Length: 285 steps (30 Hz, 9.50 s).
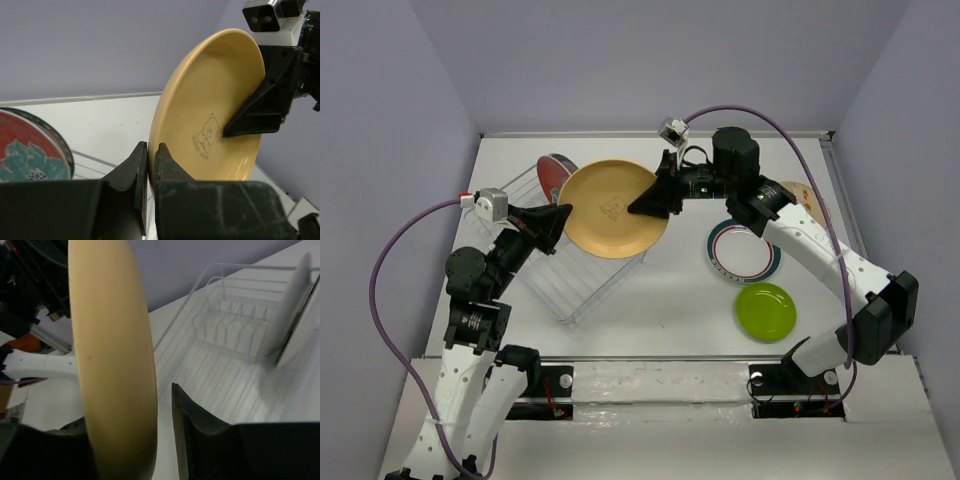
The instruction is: Load the plates into the dish rack
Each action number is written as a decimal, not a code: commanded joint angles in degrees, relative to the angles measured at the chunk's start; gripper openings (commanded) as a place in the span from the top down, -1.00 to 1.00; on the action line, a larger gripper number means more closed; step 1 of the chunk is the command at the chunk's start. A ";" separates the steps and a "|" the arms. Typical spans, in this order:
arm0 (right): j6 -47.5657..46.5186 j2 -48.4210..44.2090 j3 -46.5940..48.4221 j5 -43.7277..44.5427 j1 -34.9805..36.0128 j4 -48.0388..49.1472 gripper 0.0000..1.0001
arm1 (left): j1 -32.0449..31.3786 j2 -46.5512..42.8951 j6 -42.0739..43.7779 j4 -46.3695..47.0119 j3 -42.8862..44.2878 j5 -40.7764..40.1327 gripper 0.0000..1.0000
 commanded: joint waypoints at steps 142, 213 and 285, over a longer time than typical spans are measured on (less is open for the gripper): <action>-10.86 52.01 44.13 75.91 25.19 1.54 -0.42 | -10.49 -17.98 8.21 -0.25 0.29 -41.98 -0.98; 26.43 -5.47 -30.76 39.32 -56.41 19.21 0.86 | -19.72 -17.45 12.08 -2.18 1.69 -42.51 -0.98; -27.56 58.93 58.10 90.41 33.00 5.58 0.87 | -11.63 -22.99 9.79 -0.51 0.02 -49.80 -0.98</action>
